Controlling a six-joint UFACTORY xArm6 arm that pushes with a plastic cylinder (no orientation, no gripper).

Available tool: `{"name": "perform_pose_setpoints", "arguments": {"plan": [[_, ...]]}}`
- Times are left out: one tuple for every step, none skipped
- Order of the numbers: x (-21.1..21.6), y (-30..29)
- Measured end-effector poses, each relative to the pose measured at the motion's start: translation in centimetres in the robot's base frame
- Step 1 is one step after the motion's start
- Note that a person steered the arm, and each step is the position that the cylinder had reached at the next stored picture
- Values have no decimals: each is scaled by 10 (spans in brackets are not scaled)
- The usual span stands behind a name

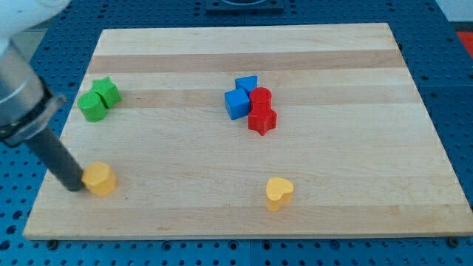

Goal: Move the yellow hexagon to bottom center

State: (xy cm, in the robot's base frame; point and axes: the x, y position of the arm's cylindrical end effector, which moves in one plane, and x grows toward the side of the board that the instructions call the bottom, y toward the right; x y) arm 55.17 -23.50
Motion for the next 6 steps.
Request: {"name": "perform_pose_setpoints", "arguments": {"plan": [[-6, 27], [-15, 55], [-23, 90], [-23, 127], [-23, 160], [-15, 184]]}}
